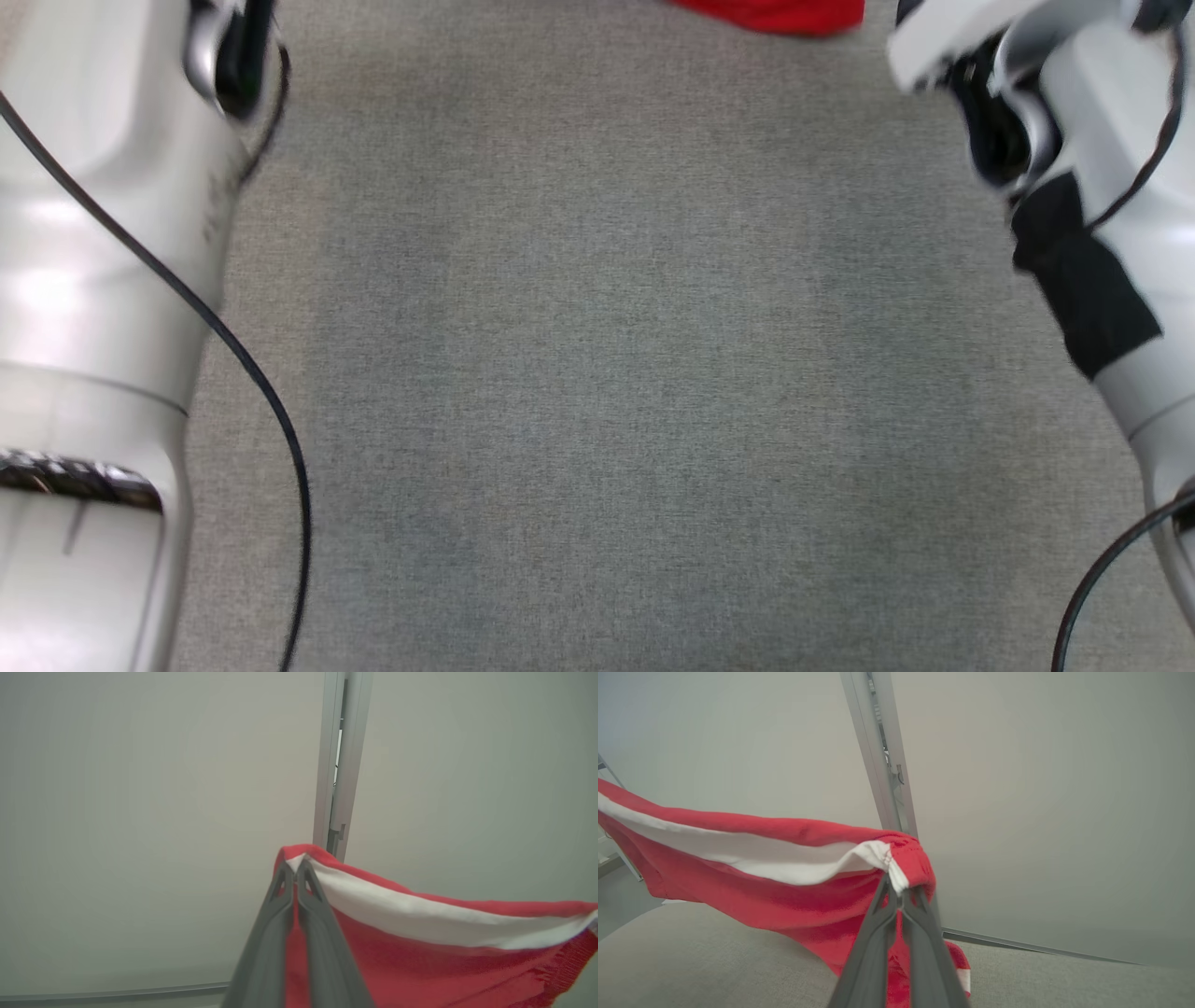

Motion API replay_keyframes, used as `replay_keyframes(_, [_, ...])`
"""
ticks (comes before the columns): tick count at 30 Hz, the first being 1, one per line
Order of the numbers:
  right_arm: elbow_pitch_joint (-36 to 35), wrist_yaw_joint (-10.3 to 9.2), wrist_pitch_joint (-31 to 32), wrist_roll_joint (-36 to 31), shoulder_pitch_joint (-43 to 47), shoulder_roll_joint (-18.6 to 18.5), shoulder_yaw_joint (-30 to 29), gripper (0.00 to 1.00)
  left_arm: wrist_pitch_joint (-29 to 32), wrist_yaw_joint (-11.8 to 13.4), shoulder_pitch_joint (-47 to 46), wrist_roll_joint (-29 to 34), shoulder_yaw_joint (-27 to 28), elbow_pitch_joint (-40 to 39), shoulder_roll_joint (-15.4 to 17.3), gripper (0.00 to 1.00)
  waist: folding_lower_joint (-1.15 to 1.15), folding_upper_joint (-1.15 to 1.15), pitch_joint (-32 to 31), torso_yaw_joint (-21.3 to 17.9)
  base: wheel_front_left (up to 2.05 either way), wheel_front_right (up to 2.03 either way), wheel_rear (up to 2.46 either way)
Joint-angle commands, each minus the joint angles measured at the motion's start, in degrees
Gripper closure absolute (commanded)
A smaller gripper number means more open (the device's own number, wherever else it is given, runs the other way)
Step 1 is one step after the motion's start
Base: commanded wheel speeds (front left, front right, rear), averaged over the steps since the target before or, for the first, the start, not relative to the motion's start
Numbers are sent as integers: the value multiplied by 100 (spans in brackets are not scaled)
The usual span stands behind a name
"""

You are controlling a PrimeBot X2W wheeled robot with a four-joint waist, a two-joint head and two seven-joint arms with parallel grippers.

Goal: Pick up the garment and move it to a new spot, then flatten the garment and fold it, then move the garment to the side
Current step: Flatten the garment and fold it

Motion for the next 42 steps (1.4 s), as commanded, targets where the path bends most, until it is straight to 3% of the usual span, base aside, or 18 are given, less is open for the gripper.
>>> replay_keyframes(1, [-94,2,-7,176,274,-100,172,100,-63,-18,313,-75,70,-43,-19,100,0,0,57,62,0,0,0])
replay_keyframes(6, [-691,2,69,885,1182,-354,749,100,-87,-138,1379,-214,423,-779,78,100,0,0,48,72,0,0,0])
replay_keyframes(12, [-1748,2,23,1753,2350,-910,1317,100,-86,10,3117,-54,668,-2157,267,100,0,0,-146,46,0,0,0])
replay_keyframes(17, [-2558,2,-26,2000,3177,-1449,1534,100,36,93,4668,-342,802,-3416,429,100,0,0,-349,61,0,0,0])
replay_keyframes(26, [-3625,3,-19,2124,4941,-1924,1114,100,1299,750,7090,-428,679,-6075,1027,100,0,0,-840,256,0,0,0])
replay_keyframes(33, [-4268,2,32,2023,6162,-2212,895,100,2127,1278,8338,-422,649,-7425,1420,100,0,0,-1156,335,0,0,0])
replay_keyframes(42, [-5168,1,715,1674,7719,-2222,127,100,2940,1638,9375,-503,659,-8531,1897,100,0,0,-1326,303,0,0,0])
